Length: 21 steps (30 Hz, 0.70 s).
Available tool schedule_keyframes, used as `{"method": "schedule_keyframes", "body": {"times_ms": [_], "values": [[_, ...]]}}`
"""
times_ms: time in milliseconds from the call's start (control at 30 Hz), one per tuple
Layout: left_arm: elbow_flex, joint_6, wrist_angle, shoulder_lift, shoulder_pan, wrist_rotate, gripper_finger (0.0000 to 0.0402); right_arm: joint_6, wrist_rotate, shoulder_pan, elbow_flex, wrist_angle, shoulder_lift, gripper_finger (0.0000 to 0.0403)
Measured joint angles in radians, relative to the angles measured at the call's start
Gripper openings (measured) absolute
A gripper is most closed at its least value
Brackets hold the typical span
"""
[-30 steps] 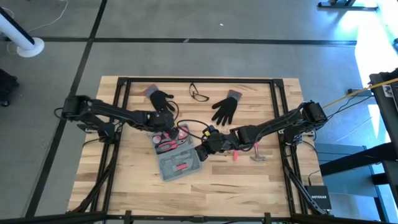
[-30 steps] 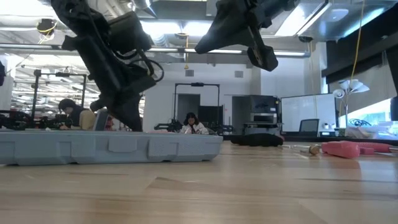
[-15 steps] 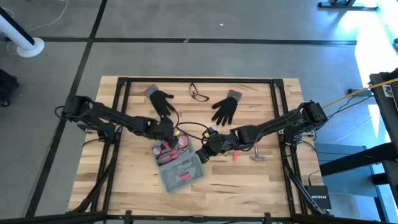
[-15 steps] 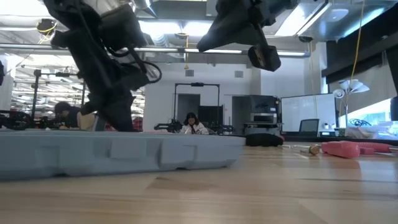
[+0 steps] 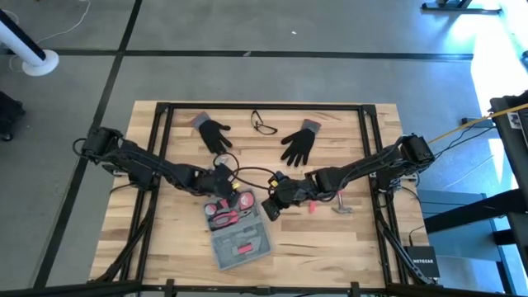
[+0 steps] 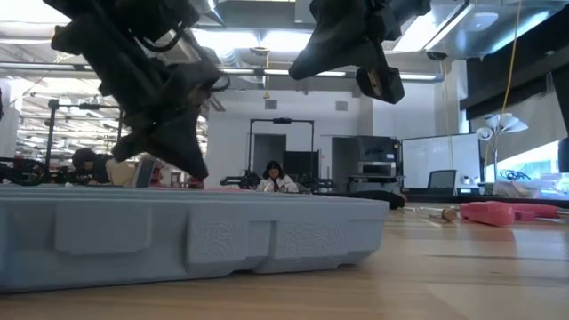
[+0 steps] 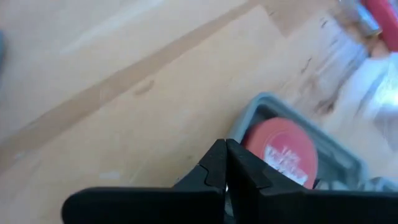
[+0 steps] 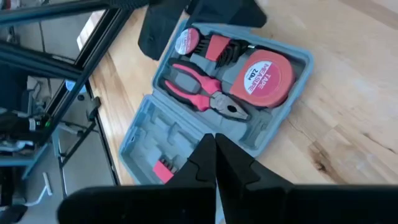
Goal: Prefit tool cases
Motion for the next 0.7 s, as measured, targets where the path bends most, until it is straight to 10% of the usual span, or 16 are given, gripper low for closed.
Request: {"method": "schedule_keyframes", "body": {"times_ms": [433,700], "values": [[0.121,0.404,-0.217,-0.085,-0.11,0.016,0.0,-0.075,-0.077,0.009,0.0,-0.039,-0.001,0.0],[0.127,0.178,-0.46,-0.097,-0.43,0.019,0.0,-0.074,-0.067,0.084,0.0,-0.134,-0.001,0.0]]}}
